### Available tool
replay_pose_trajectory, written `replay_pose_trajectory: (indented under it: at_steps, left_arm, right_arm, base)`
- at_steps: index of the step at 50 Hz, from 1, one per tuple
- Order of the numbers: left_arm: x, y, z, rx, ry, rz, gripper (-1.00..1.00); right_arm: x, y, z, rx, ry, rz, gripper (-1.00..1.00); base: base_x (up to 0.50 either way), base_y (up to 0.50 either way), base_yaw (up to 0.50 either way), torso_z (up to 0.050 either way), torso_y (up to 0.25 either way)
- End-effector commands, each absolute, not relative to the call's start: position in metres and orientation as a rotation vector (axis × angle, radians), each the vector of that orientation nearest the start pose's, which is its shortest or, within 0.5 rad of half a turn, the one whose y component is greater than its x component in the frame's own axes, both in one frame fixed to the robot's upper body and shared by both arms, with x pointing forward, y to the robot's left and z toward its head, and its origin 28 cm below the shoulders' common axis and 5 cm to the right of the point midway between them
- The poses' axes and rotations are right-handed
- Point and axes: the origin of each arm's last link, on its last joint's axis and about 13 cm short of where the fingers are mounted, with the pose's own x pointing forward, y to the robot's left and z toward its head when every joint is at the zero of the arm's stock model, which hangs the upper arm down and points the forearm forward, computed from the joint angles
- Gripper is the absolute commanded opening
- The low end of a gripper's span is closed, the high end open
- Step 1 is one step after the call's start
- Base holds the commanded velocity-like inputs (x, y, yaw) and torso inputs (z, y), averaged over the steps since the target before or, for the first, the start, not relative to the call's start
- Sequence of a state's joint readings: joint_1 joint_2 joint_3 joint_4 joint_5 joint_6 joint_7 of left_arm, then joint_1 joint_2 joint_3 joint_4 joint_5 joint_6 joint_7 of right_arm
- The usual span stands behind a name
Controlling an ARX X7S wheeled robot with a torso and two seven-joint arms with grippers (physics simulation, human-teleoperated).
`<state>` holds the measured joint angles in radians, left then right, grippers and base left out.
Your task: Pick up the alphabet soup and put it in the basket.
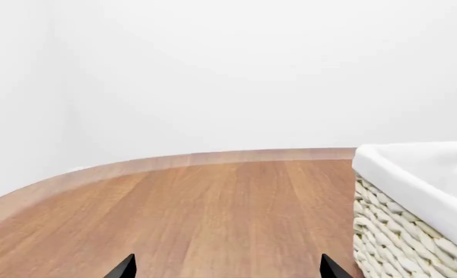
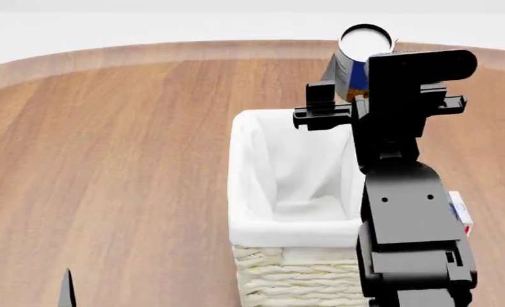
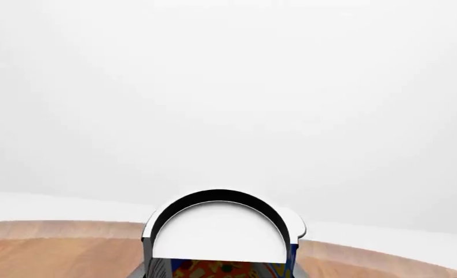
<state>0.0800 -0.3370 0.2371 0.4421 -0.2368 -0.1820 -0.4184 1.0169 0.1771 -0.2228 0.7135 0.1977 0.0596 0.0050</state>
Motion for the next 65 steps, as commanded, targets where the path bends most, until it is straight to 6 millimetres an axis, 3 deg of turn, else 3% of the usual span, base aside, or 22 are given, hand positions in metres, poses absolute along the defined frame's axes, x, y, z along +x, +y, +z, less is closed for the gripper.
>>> replay_pose_trajectory:
  at_steps: [1, 23, 29, 35, 41, 65]
  left_arm:
    - [0.183, 0.214, 0.07, 0.041, -0.104, 0.075, 1.0]
    - [0.184, 0.214, 0.069, 0.04, -0.1, 0.073, 1.0]
    - [0.185, 0.215, 0.069, 0.038, -0.098, 0.072, 1.0]
    - [0.185, 0.215, 0.069, 0.039, -0.096, 0.074, 1.0]
    - [0.185, 0.215, 0.069, 0.04, -0.094, 0.073, 1.0]
    - [0.184, 0.215, 0.069, 0.039, -0.092, 0.074, 1.0]
  right_arm:
    - [0.428, -0.124, 0.194, -0.163, -0.187, 0.046, -1.0]
    - [0.437, -0.119, 0.207, -0.223, -0.048, -0.009, -1.0]
    - [0.435, -0.119, 0.202, -0.25, 0.007, -0.006, -1.0]
    - [0.435, -0.116, 0.204, -0.153, 0.064, 0.067, -1.0]
    - [0.434, -0.113, 0.202, -0.08, 0.127, 0.119, -1.0]
    - [0.423, -0.112, 0.172, -0.115, 0.34, 0.136, -1.0]
  base:
    - [0.0, 0.0, 0.0, 0.0, 0.0]
    - [0.0, 0.0, 0.0, 0.001, 0.001]
    - [0.0, 0.0, 0.0, 0.0, 0.0]
    - [0.0, 0.0, 0.0, 0.0, 0.002]
    - [0.0, 0.0, 0.0, 0.0, 0.0]
    - [0.0, 0.0, 0.0, 0.0, 0.001]
